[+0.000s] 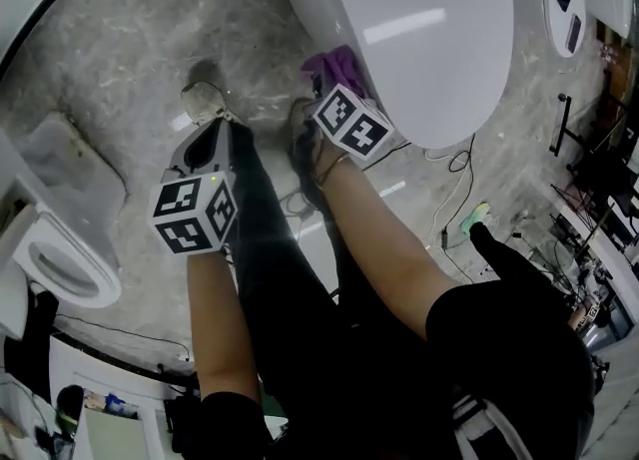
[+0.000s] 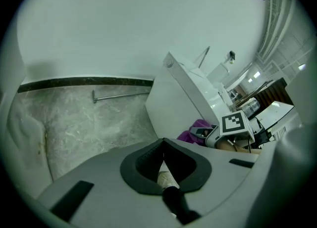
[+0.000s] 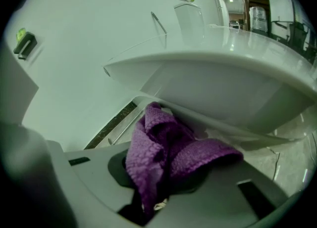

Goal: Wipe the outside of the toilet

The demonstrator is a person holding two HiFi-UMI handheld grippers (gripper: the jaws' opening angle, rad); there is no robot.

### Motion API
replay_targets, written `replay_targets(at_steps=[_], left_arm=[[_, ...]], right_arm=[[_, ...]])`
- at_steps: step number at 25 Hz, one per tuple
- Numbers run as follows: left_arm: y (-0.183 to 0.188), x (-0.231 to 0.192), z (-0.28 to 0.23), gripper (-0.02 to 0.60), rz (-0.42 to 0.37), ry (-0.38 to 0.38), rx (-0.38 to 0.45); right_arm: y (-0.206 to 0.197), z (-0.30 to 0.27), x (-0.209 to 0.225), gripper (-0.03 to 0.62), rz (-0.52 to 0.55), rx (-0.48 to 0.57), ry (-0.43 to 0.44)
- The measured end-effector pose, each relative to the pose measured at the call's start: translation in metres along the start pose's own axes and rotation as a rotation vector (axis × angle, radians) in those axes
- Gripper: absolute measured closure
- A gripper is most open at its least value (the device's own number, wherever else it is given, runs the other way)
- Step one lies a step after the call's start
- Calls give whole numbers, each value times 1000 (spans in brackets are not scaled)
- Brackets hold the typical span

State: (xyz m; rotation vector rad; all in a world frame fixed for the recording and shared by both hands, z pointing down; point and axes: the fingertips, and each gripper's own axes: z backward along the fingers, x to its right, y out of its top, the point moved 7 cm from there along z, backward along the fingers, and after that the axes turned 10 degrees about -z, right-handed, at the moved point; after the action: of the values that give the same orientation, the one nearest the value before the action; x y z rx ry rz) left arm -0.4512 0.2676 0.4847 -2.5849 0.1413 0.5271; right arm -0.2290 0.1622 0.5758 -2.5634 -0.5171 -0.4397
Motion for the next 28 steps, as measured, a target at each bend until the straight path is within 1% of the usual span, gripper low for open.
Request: replay_targets(at_steps=[4, 8, 10, 12, 14, 16, 21, 24, 26, 28], left_arm=[[28, -25, -6, 575, -51, -52, -37], [63, -50, -6, 575, -60, -77, -44], [80, -62, -5, 575, -67, -81, -42], [92, -75, -5, 575, -78, -86, -45], [98, -88, -7, 575, -87, -92, -59], [101, -101, -10, 575, -95, -99, -79], [115, -117, -22, 575, -112, -126, -107], [125, -124, -31, 575, -128, -155, -125], [131, -129, -36, 575, -139, -172, -133], [137, -134, -41, 575, -150, -183, -135]], right_arm=[[5, -16, -21, 513, -50, 17, -60], [17, -34, -46, 513, -110, 40, -106], [23, -44, -58, 513, -142, 54, -116], [29, -56, -71, 513, -202, 65, -111], [32, -66, -84, 513, -274, 77, -114], [34, -78, -95, 513, -310, 87, -122], [41, -97, -112, 513, -338, 91, -138], [42, -107, -120, 513, -338, 94, -150], [42, -116, -129, 513, -331, 94, -152], [47, -129, -142, 513, -303, 92, -133]])
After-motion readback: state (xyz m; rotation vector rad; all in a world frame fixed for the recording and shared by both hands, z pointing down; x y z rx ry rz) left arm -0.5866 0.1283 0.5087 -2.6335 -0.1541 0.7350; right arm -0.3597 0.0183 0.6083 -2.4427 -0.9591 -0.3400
